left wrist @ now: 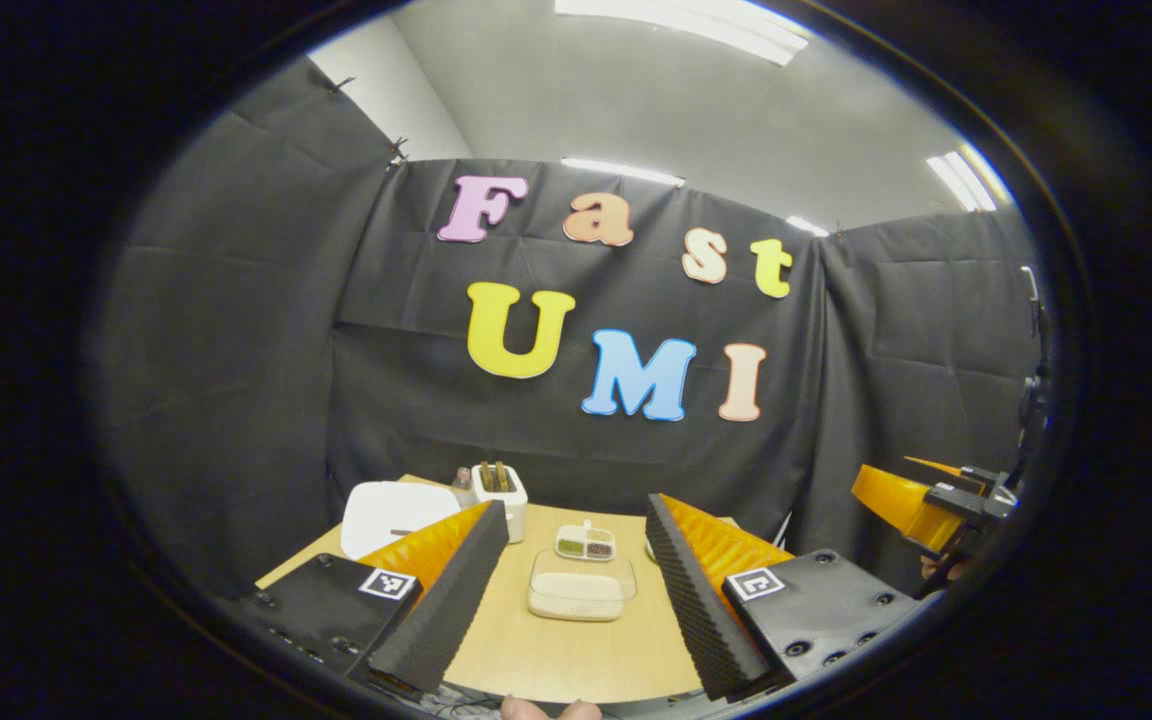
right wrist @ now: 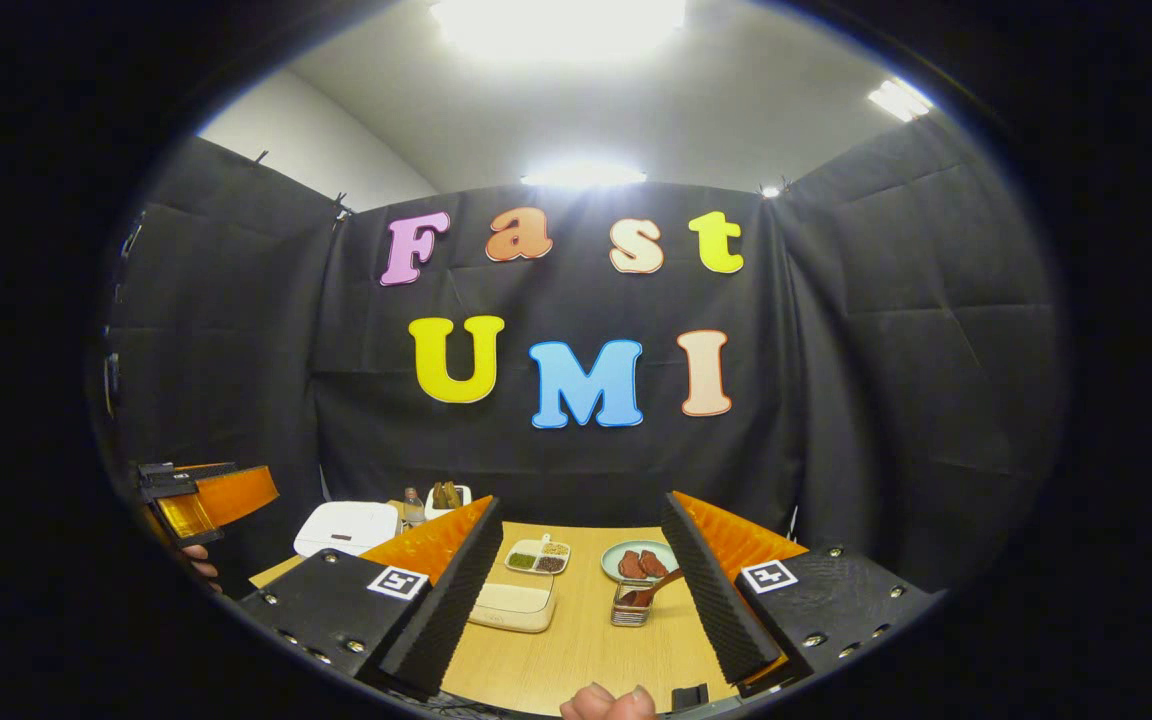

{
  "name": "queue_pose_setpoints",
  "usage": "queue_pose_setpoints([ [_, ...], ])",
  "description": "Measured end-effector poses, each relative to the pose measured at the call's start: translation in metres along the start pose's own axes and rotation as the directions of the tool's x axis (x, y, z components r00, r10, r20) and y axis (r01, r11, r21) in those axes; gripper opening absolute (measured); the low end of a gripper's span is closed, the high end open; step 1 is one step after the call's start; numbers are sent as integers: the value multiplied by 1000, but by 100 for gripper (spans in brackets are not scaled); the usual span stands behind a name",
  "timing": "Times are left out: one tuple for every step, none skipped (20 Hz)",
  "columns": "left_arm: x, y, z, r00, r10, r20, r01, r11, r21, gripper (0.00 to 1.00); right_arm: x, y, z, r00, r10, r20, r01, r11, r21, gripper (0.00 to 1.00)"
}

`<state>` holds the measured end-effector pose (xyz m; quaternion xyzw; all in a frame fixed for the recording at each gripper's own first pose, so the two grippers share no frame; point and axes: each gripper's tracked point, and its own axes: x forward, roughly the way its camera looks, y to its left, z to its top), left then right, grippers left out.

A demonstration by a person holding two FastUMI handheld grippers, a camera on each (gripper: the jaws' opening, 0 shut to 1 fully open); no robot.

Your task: Close the left gripper, press the button to open the rice cooker; take a wooden spoon from the chopstick holder with the right hand, scoop a spoonful of rice and pour it into the rice cooker, then put the wooden spoon back into the chopstick holder.

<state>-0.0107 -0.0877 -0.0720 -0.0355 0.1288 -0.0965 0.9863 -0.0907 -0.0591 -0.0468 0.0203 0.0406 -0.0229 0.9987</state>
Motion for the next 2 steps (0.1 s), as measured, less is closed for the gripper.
queue_pose_setpoints([
  [1, -1, 2, 1000, -5, 6, 5, 1000, 5, 94, 1, 1, -1, 1000, -2, -1, 2, 1000, -3, 98],
  [2, -1, 3, 1000, -7, 14, 7, 1000, 10, 94, 2, 1, -2, 1000, -6, -4, 6, 1000, -6, 98],
])
